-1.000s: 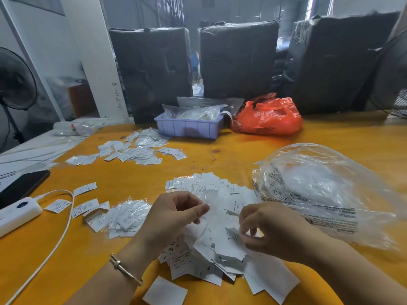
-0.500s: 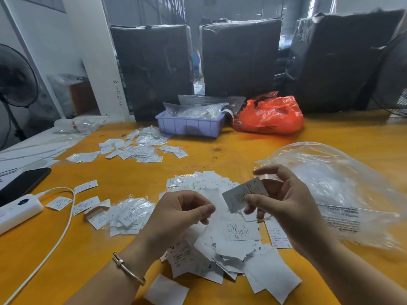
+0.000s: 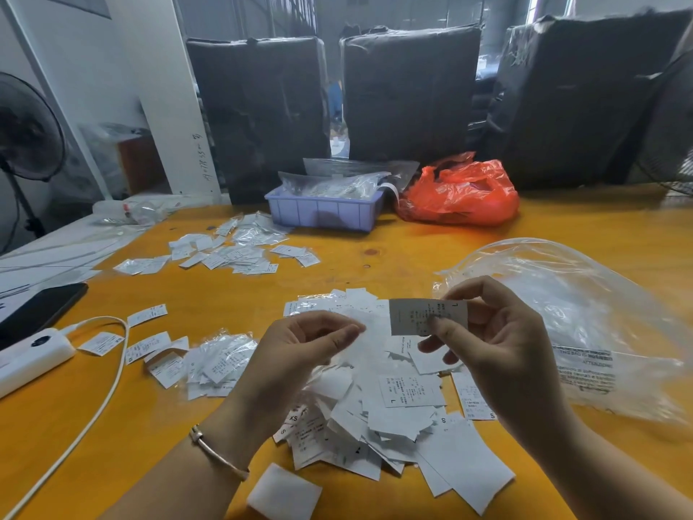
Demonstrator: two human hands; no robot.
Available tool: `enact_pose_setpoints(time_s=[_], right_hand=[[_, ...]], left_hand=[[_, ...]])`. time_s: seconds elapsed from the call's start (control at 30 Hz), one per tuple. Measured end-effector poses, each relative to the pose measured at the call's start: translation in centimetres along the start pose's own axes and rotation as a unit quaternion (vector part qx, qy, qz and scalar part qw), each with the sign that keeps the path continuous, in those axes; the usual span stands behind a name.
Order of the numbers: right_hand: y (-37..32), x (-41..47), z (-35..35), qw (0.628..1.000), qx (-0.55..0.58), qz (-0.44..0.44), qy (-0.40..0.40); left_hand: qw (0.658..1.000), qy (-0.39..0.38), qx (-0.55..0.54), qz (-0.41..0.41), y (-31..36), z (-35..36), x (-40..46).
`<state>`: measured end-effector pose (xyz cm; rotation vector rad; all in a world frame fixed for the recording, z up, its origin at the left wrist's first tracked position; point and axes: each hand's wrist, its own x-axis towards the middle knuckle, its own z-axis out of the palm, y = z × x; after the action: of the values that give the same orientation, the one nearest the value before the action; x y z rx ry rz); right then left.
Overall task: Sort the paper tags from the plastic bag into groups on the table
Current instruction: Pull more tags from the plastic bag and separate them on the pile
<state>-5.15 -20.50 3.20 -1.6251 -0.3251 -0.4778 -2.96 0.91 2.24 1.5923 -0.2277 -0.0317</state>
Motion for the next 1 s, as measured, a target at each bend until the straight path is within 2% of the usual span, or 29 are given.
enact_pose_setpoints(time_s=[0.17, 0.4, 0.5, 0.67, 1.0], right_hand=[[0.18, 0.17, -0.04, 0.999, 0.009, 0.034, -0.004], [0.42, 0.5, 0.07, 0.98, 0.078, 0.165, -0.076], [0.51, 0.7, -0.09, 0.969, 0.105, 0.204, -0.089], [0.61, 0.81, -0.12, 0.971, 0.088, 0.2, -0.094], [0.73, 0.89, -0.34, 0.986, 0.089, 0.142, -0.011]], left_hand=[[0.987, 0.004, -0.146, -0.071, 0.33, -0.71, 0.37], [0.969, -0.014, -0.223, -0.111, 0.1, -0.88, 0.42], [0.969, -0.045, -0.198, -0.14, 0.11, -0.92, 0.33], [0.973, -0.057, -0.163, -0.154, -0.12, -0.94, 0.5], [0.984, -0.018, -0.126, -0.123, 0.4, -0.47, 0.16]])
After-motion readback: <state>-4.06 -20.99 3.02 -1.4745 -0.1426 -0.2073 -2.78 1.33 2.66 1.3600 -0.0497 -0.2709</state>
